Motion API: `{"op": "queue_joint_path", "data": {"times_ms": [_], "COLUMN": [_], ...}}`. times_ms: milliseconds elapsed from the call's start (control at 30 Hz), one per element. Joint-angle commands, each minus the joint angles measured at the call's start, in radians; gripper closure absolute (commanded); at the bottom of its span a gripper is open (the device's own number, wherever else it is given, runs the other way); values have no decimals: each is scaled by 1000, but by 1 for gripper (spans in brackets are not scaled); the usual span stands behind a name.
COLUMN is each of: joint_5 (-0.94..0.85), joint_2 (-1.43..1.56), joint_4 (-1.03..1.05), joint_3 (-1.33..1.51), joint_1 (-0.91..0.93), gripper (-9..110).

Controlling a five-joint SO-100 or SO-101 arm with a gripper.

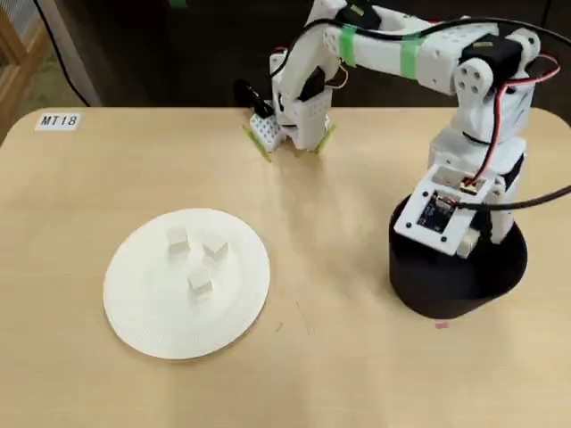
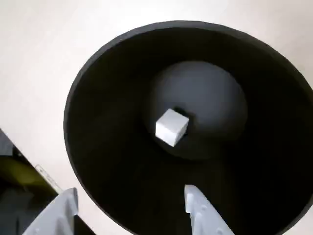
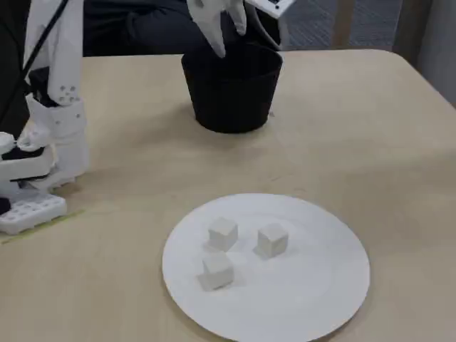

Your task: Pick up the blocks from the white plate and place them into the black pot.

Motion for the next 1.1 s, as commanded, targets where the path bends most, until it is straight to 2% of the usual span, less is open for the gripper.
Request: {"op": "queue_joint_path", "data": {"times_ms": [0,67,200,333,467,667,733,833,967,1067], "joint_5": [3,21,78,84,106,137,160,201,133,201], "joint_2": [32,51,133,250,348,540,624,778,670,644], "joint_4": [11,15,17,20,21,23,-77,-322,-333,-377], "joint_3": [-5,-5,-5,15,94,541,730,1008,1022,1071], "joint_1": [17,31,115,256,476,930,1026,1086,1111,1146], "gripper": [70,78,104,104,104,104,104,104,104,104]}}
